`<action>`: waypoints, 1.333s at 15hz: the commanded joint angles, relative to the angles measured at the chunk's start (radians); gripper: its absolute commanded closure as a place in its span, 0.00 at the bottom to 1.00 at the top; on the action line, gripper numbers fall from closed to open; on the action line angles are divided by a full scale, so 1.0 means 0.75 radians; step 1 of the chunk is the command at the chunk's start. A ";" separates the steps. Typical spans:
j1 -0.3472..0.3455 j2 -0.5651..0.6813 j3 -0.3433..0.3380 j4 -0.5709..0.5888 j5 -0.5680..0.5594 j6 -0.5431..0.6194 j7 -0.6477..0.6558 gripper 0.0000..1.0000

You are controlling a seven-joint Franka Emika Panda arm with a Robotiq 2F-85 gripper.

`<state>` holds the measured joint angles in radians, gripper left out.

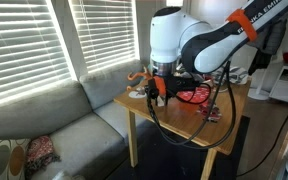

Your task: Put the plank toy in the red box

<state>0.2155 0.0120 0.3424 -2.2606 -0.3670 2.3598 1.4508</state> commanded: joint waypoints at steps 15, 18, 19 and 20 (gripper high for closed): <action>0.065 -0.377 0.022 -0.060 -0.004 -0.325 0.051 0.93; 0.041 -0.498 0.048 -0.088 -0.019 -0.380 0.087 0.93; 0.031 -0.535 0.055 -0.094 -0.025 -0.408 0.100 0.93; 0.022 -0.564 0.055 -0.104 -0.026 -0.432 0.098 0.93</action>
<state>0.2534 -0.3133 0.3681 -2.2905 -0.3669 2.0751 1.4918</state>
